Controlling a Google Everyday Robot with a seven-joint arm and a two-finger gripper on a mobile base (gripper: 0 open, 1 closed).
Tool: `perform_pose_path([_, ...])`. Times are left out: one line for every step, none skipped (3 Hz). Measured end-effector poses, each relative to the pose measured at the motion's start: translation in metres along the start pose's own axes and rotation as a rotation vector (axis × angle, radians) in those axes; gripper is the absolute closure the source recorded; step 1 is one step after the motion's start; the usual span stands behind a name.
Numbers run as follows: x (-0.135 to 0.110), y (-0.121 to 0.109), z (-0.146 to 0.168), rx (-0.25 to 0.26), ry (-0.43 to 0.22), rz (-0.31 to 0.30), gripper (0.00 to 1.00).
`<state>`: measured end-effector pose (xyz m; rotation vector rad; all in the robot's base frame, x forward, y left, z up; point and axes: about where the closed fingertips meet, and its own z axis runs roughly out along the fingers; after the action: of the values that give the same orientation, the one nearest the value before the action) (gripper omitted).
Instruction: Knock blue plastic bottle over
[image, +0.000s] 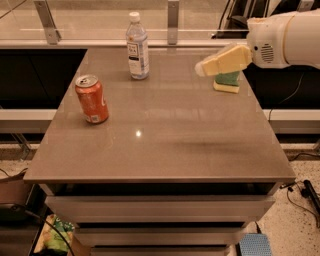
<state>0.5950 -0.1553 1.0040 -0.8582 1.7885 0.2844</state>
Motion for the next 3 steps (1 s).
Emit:
perform_pose_path([-0.006, -0.008, 0.023, 0.009, -0.051, 0.018, 0.0])
perform_pose_path([-0.01, -0.014, 0.049, -0.005, -0.075, 0.029, 0.0])
perform_pose_path([-0.012, -0.018, 0.078, -0.028, -0.089, 0.038, 0.0])
